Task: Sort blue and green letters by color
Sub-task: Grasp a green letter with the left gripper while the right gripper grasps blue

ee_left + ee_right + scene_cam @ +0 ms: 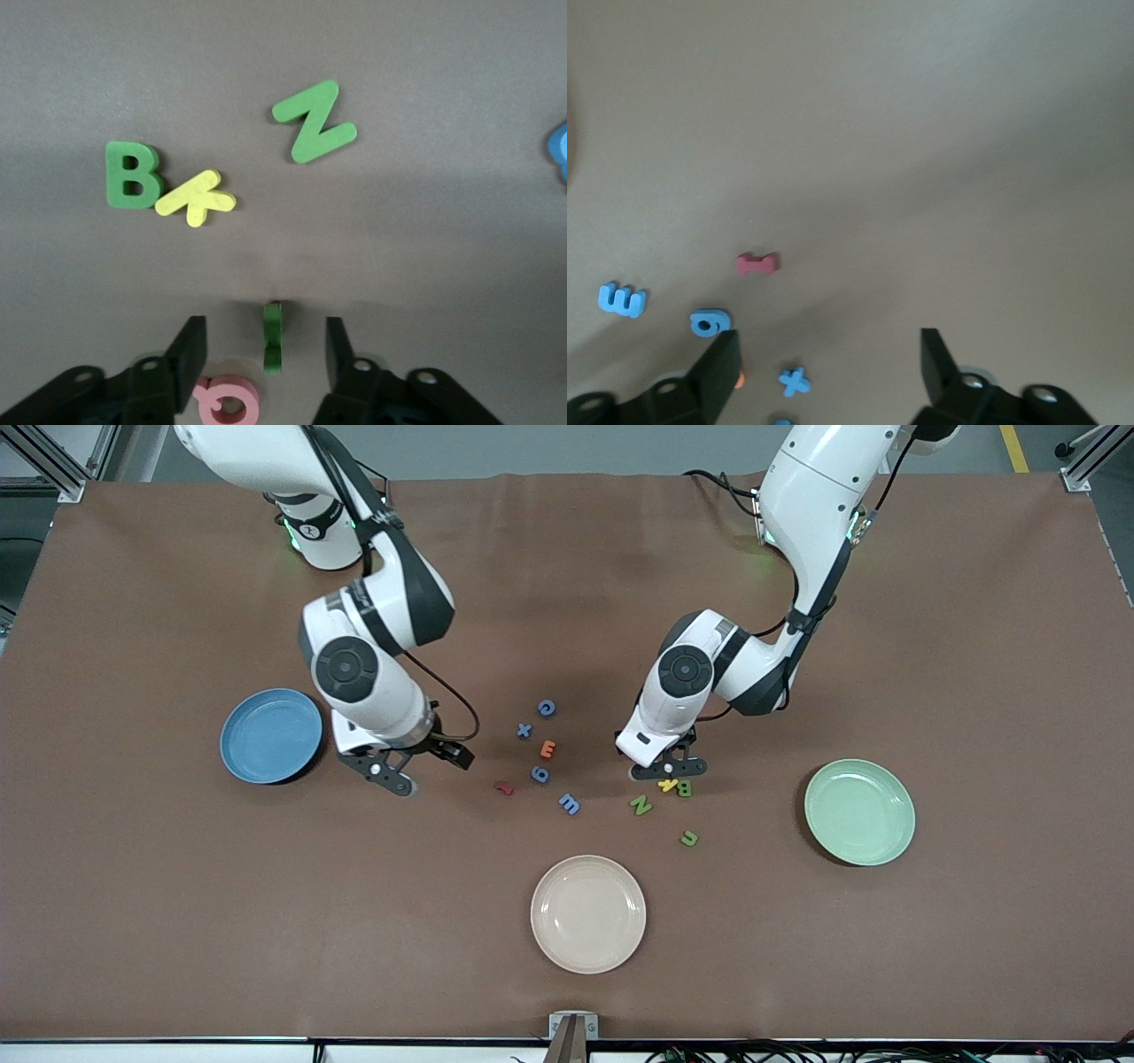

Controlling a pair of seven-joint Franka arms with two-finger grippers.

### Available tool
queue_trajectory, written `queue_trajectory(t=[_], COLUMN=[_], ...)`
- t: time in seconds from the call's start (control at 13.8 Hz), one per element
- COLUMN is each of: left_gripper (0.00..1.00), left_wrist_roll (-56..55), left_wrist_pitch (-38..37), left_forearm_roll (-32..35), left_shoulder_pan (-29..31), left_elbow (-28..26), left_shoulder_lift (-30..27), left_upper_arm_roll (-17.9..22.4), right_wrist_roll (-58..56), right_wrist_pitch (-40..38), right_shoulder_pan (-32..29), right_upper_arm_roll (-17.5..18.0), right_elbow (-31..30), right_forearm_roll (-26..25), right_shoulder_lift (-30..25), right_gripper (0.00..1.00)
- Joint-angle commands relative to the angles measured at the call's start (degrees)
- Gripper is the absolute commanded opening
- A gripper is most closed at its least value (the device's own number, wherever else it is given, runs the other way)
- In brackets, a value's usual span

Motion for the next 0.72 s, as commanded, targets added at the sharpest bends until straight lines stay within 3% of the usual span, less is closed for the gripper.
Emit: queue_trajectory(t=[0.0,0.29,0.51,0.65], left_gripper=[0.49,0.4,0.36,0.24], left_wrist_roll=[-1.7,-3.7,-3.7,-3.7], left_wrist_pitch=[0.4,0.3,0.3,0.3], left_forearm_roll=[0.1,0.2,0.2,0.2], left_shoulder_pan=[-0.2,-0.3,-1.0,-1.0], left_elbow=[0.3,0.3,0.3,0.4], left_shoulder_lift=[0.4,0.8,1.5,1.6], left_upper_arm_roll=[0.5,0.5,0.5,0.5], right_wrist_roll=[3.4,5.9,9.6,10.0], right_wrist_pitch=[3.9,10.5,10.6,10.7], right_shoulder_pan=[3.2,6.9,9.2,9.8], right_upper_arm_roll=[-0.6,-0.6,-0.6,-0.7], right_elbow=[1.6,5.1,9.5,10.5], right_forearm_roll=[1.0,0.9,0.6,0.4], right_shoulder_lift=[4.1,10.9,15.5,17.2], right_gripper=[0.85,0.83,0.83,0.82])
